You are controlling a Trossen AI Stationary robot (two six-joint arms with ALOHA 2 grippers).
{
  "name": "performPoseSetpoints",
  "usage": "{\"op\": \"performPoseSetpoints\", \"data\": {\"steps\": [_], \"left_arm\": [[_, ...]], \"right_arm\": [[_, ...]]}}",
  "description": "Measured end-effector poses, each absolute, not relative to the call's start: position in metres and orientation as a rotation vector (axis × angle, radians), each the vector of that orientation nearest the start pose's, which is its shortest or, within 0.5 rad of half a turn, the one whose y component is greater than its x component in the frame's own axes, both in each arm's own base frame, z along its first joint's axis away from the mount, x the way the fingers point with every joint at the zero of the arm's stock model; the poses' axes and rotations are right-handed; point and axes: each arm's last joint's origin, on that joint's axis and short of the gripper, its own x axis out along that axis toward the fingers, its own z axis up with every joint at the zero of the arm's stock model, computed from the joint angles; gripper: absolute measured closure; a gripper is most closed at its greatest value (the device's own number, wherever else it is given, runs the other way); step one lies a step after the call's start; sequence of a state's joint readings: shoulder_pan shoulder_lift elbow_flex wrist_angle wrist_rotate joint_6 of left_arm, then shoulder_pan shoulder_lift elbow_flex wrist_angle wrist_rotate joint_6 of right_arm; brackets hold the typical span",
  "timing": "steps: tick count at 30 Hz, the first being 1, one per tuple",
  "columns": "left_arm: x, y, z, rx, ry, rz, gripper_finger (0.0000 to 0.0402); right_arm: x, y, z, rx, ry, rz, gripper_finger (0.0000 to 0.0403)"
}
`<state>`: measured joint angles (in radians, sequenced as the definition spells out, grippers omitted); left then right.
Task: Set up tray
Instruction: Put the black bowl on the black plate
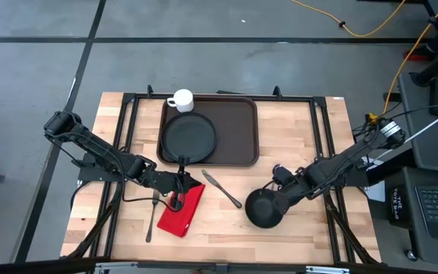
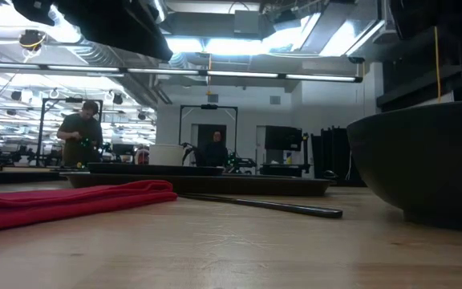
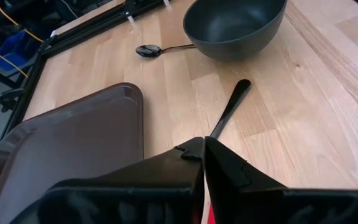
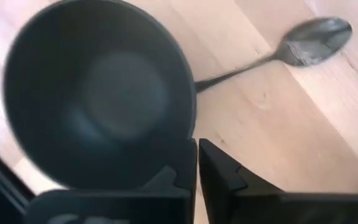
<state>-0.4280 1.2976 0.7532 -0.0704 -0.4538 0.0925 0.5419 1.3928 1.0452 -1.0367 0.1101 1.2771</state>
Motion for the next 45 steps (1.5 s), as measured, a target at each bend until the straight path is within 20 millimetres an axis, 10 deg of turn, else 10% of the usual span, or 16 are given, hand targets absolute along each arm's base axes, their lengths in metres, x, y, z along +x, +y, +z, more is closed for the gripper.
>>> {"op": "performPoseSetpoints", "data": {"steps": [16, 45], "left_arm": [[0.247, -0.099, 0.228, 0.352, 0.558, -0.001, 0.0395], [0.247, -0.099, 0.228, 0.348, 0.559, -0.003, 0.0395]], "right_arm": [[0.208, 0.122, 0.22, 0.662, 1.269, -0.51, 0.0251], [0.223, 0.13, 0.198, 0.64, 1.289, -0.532, 0.0247]]}}
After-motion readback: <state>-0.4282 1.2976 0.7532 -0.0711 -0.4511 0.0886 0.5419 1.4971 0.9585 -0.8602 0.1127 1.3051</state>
